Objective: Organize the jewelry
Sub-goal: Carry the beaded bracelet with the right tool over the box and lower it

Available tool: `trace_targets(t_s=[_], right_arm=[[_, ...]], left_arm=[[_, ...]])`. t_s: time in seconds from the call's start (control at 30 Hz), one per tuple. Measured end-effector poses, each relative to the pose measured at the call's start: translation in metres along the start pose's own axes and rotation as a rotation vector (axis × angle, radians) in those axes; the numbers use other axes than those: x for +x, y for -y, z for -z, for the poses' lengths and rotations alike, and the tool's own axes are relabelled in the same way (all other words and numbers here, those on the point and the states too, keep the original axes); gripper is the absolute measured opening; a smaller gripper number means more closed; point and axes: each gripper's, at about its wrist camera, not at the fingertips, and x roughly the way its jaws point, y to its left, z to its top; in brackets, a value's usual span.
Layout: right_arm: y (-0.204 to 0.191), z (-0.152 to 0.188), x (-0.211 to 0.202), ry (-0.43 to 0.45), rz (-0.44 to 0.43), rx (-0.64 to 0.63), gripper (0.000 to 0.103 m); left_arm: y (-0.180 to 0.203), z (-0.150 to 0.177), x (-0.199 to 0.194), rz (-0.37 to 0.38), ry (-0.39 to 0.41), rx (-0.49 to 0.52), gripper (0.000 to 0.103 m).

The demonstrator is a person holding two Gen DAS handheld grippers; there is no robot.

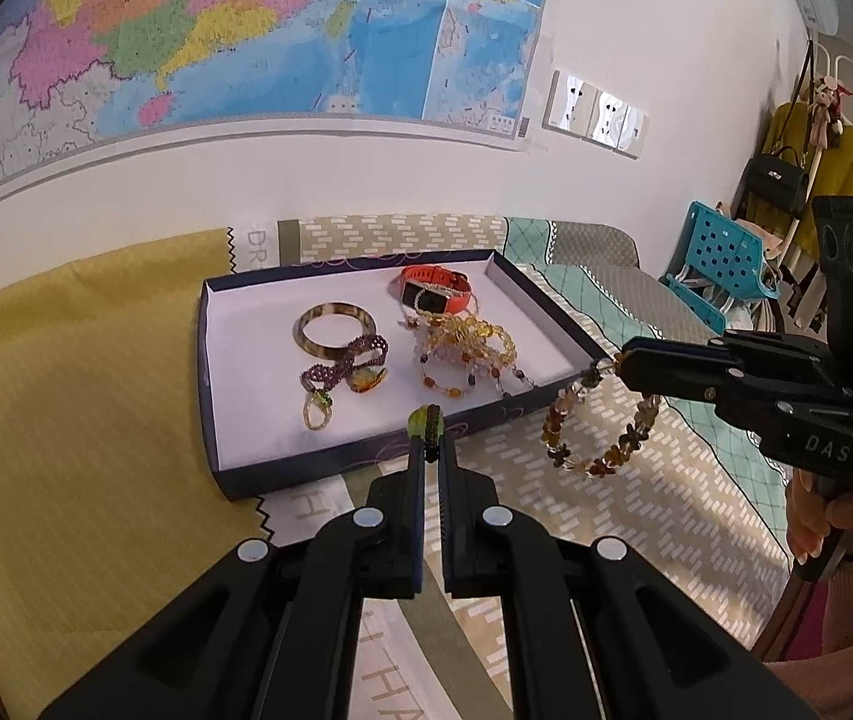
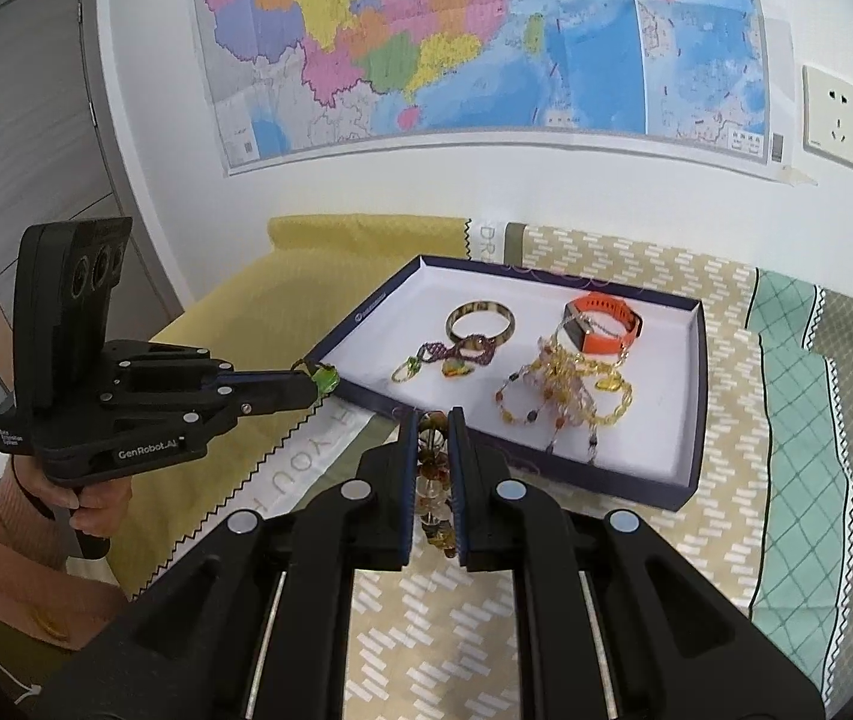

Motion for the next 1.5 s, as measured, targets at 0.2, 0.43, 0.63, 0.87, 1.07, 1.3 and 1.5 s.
trace_targets(t_s=[0.2, 0.43, 0.63, 0.87, 1.07, 1.3, 1.5], right_arm=[[0.003, -0.009, 0.003, 0.013, 0.006, -0.008, 0.01], [0.008, -0.02, 0.006, 0.028, 0.02, -0.013, 0.01], [0.013, -0.027, 0.008, 0.036, 0.029, -0.008, 0.01], [0.018, -0.032, 0.012, 0.039, 0.044, -0.007, 0.01], [0.019, -0.035, 0.014, 0.042, 0.039, -0.005, 0.01], [0.024, -0.041, 0.018, 0.047, 0.035, 0.0, 0.01], [0.024, -0.044, 0.021, 0.051, 0.031, 0.002, 0.01]], left_arm=[[-0.001, -0.005, 0.001, -0.008, 0.006, 0.005, 0.003], [-0.001, -0.011, 0.003, -0.016, 0.016, 0.013, 0.003], [-0.003, -0.013, 0.007, -0.021, 0.015, 0.008, 0.003], [-0.005, -0.018, 0.01, -0.026, 0.015, 0.01, 0.003], [-0.005, -0.02, 0.011, -0.027, 0.016, 0.014, 0.003], [-0.005, -0.023, 0.014, -0.029, 0.013, 0.017, 0.003], [-0.005, -0.026, 0.016, -0.029, 0.011, 0.023, 0.003]])
